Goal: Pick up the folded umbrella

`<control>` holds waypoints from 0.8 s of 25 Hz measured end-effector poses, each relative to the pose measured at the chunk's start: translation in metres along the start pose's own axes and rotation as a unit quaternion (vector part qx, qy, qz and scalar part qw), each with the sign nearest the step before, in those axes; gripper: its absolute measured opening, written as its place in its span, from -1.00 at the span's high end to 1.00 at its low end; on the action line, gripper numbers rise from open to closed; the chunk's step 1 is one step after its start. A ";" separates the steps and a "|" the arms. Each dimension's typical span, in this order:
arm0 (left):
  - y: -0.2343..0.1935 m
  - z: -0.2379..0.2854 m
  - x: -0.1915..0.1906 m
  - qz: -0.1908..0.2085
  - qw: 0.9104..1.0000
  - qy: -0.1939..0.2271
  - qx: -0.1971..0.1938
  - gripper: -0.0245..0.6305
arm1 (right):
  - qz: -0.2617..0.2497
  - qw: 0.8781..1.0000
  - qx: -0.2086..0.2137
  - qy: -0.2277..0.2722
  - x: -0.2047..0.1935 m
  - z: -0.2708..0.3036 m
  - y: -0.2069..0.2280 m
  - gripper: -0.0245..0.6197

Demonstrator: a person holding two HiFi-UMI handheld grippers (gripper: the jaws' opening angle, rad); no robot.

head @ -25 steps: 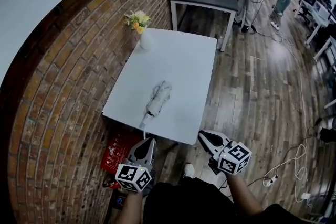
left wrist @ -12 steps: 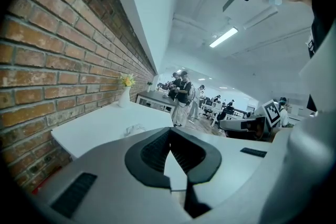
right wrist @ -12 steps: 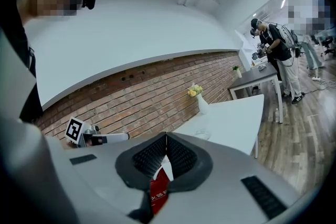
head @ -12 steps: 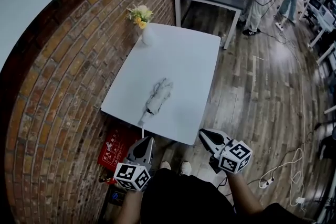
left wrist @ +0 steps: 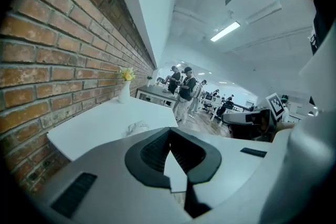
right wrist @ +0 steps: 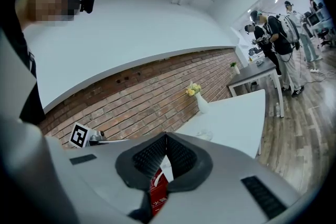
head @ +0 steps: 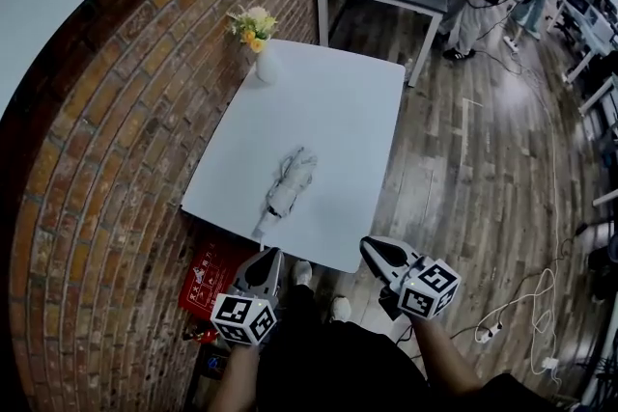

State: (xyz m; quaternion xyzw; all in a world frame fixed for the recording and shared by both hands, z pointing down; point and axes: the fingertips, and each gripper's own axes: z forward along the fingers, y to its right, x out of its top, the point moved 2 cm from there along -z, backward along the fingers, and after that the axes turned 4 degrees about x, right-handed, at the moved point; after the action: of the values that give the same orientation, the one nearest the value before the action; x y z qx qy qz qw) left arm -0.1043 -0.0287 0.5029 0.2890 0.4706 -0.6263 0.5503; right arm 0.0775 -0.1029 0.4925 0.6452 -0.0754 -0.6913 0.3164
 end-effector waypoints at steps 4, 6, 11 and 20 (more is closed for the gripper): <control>-0.015 0.025 0.009 0.000 1.000 -0.005 -0.005 0.88 | -0.006 1.000 -0.009 -0.009 0.002 0.015 0.007 0.86; -0.021 0.037 0.013 0.005 1.000 -0.009 -0.008 0.88 | -0.019 0.999 -0.016 -0.020 0.001 0.025 0.010 0.86; -0.038 0.066 0.014 0.007 0.999 -0.027 -0.019 0.88 | -0.031 0.998 -0.035 -0.033 0.002 0.049 0.020 0.86; -0.069 0.114 0.011 0.042 0.996 -0.070 -0.024 0.88 | -0.034 0.996 -0.056 -0.052 -0.001 0.089 0.034 0.86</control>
State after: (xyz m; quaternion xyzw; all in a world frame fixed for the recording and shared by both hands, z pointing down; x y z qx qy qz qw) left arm -0.1553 -0.1403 0.5569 0.2504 0.4331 -0.6097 0.6148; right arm 0.0054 -0.1564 0.5248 0.5916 -0.0307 -0.7375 0.3243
